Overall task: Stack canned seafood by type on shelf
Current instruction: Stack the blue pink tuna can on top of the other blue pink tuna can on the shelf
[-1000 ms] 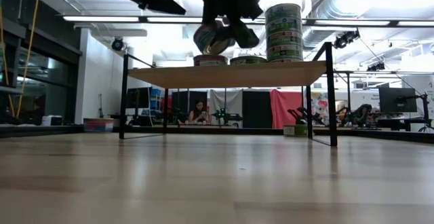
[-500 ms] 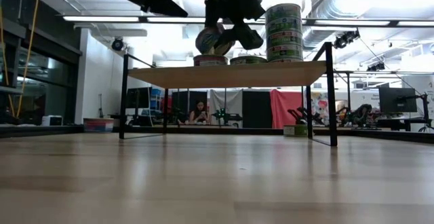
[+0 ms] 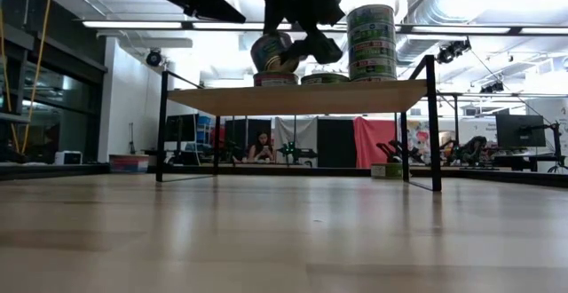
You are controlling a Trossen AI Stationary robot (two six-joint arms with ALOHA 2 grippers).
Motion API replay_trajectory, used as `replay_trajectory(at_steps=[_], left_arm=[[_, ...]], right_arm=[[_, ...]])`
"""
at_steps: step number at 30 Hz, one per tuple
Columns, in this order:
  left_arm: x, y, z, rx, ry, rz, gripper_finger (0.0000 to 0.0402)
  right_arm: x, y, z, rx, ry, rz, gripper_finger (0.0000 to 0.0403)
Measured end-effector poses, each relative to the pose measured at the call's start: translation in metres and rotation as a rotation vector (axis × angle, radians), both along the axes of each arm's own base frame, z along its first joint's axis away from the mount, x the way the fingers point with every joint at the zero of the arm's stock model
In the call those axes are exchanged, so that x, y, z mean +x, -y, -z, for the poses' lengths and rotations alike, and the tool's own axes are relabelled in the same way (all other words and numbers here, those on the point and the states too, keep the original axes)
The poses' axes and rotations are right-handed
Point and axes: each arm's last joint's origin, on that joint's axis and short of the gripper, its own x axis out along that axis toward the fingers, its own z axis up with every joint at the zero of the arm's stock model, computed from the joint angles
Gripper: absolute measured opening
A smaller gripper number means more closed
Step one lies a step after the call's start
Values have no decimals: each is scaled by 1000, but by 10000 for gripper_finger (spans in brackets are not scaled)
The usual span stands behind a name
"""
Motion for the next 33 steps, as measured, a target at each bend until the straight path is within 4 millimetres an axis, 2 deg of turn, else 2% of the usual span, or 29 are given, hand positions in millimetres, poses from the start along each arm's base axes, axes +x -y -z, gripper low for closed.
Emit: replay_trajectory(at_steps=[3,6,15,22,30,33], left_arm=[[0,0,1,-5,-7,-1,0],[-1,0,2,-9,-16,-2,0],[-2,1,5,-20,-52,-2,0],[-2,1,5,-23,-56,-3,0],[-2,0,5,-22,-54,-6,0],[-3,-2,5,-22,-54,-15,0]], right_arm=[[-1,0,2,5,-35,-13,298],[-2,-1,4,21,-43,-25,314],[-1,-2,4,68,-10,-47,316],[0,7,2,78,16,-20,316],[-4,10,-29,53,-91,-36,316],[-7,15,-32,91,-119,-59,316]])
